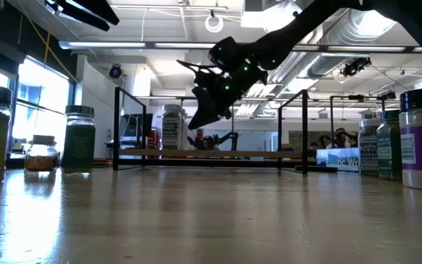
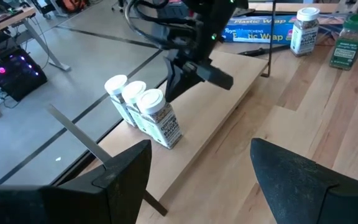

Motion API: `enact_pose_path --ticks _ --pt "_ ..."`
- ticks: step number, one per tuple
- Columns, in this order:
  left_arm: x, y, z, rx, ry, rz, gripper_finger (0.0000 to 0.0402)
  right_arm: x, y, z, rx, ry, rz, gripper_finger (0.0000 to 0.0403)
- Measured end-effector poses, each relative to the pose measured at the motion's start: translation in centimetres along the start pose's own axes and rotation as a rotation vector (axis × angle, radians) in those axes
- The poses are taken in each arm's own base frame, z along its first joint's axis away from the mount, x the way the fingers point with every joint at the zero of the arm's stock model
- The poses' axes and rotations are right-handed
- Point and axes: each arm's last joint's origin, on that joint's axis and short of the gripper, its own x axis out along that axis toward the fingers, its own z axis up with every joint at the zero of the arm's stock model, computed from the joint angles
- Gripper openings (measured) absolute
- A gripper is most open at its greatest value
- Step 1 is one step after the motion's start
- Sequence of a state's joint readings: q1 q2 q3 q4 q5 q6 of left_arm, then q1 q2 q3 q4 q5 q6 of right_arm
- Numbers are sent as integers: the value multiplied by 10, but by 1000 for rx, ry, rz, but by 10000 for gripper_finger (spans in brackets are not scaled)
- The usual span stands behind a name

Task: Shelf spices
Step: Put the bottom white seasoning bottle on the shelf aligned with the other white seasoning bottle

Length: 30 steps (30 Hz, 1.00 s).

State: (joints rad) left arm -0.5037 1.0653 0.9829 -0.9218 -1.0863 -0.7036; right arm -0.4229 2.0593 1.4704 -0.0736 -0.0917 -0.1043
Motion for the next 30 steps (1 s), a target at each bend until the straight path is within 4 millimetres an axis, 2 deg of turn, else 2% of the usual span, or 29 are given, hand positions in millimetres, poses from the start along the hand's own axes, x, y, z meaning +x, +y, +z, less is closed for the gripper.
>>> enact_pose_path --ticks 30 --pt "0 0 0 -1 -4 6 268 1 1 8 -8 -98 15 0"
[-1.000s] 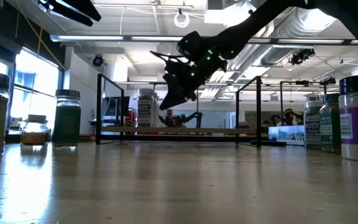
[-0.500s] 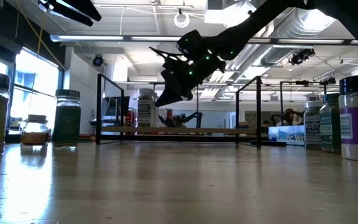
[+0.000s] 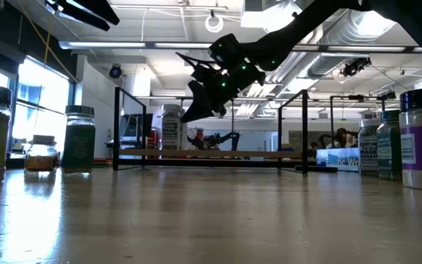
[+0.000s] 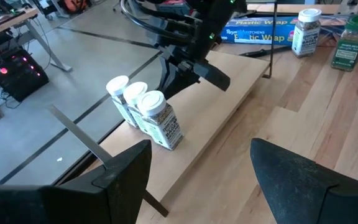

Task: Shelf spices
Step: Put the bottom white seasoning bottle on the shelf aligned with the other white seasoning bottle

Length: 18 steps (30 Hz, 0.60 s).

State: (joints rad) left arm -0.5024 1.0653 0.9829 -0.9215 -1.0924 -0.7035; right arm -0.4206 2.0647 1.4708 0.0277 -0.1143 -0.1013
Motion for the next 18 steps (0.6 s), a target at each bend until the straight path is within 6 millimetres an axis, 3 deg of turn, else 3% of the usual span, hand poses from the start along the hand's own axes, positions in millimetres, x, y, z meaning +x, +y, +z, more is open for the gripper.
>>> enact_pose_path --ticks 18 --pt "0 0 0 -2 0 -1 268 0 3 3 -6 -21 -22 0"
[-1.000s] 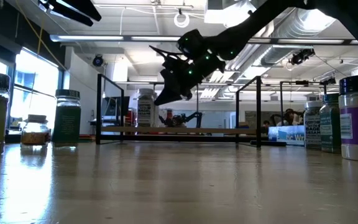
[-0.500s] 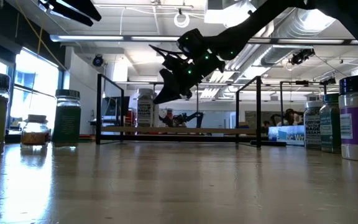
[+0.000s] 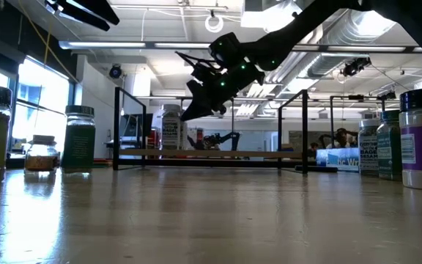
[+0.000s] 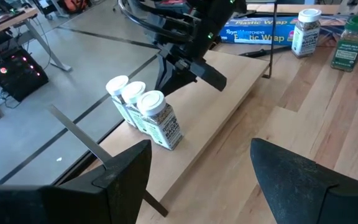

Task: Shelf spices
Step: Put the bottom white seasoning bottle on the shelf aligned with the other white seasoning bottle

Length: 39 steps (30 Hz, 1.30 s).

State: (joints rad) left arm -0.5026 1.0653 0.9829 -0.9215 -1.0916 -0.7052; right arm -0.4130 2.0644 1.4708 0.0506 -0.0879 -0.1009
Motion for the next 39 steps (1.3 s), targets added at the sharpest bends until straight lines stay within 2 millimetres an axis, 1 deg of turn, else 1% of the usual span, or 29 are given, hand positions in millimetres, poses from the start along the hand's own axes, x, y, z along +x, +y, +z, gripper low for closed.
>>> enact_pose_path --ticks 3,5,8,11,13,16,18,21,24,26,28,31,34,39 --pt "0 0 0 0 0 0 268 0 5 -1 -6 12 2 0" --pt "0 0 0 0 0 0 268 0 8 -1 -16 33 -27 0" --pt "0 0 0 -11 11 -12 268 -5 12 -1 -24 71 -78 0" --pt "5 0 -4 -43 47 -23 268 -11 18 1 -35 104 -71 0" --pt "14 1 -11 -55 98 -19 268 -13 24 -1 -58 138 -61 0" --pt "33 4 -19 -70 161 -10 268 -15 34 -3 -76 175 -45 0" --pt "48 6 -16 -76 165 -17 267 -17 40 -2 -84 185 -40 0" --pt "69 13 -7 -63 145 -50 254 -19 49 -1 -96 194 -30 0" --pt "87 28 1 -49 145 -65 232 -22 56 -2 -111 220 -37 0" --pt "99 41 3 -29 175 -84 213 -27 60 -1 -126 240 -63 0" --pt "111 53 3 -3 207 -140 189 -32 63 0 -139 265 -90 0" --pt "129 71 0 24 256 -216 146 -38 65 1 -152 293 -103 0" --pt "143 86 -4 35 289 -212 102 -40 64 -1 -155 318 -105 0" --pt "168 99 -10 50 311 -225 35 -40 64 -2 -156 330 -104 0"
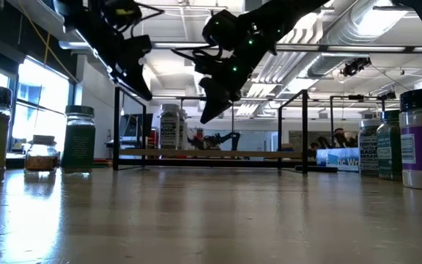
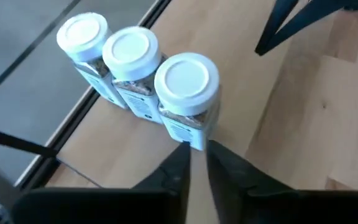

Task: Shelf spices
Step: Put the bottom white seasoning bottle on the shelf aligned with the other white seasoning bottle

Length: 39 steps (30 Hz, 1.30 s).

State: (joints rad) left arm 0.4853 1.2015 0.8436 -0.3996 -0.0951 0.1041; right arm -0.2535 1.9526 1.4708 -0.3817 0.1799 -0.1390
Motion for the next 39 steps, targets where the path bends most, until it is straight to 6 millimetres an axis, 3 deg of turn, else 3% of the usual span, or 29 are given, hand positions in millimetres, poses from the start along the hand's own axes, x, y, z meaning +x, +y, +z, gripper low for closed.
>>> enact_pose_path --ticks 4,16,23,30,39 --pt "16 6 3 24 0 14 4 0 0 0 -1 2 1 0" --pt "46 13 14 54 78 28 1 0 0 0 -1 3 1 0" --pt "45 11 12 36 101 24 1 4 -5 3 -1 -45 20 0" --pt "46 10 9 18 114 4 1 27 -16 4 9 -145 83 0" --pt "47 9 9 0 114 -41 1 40 -25 2 38 -184 86 0"
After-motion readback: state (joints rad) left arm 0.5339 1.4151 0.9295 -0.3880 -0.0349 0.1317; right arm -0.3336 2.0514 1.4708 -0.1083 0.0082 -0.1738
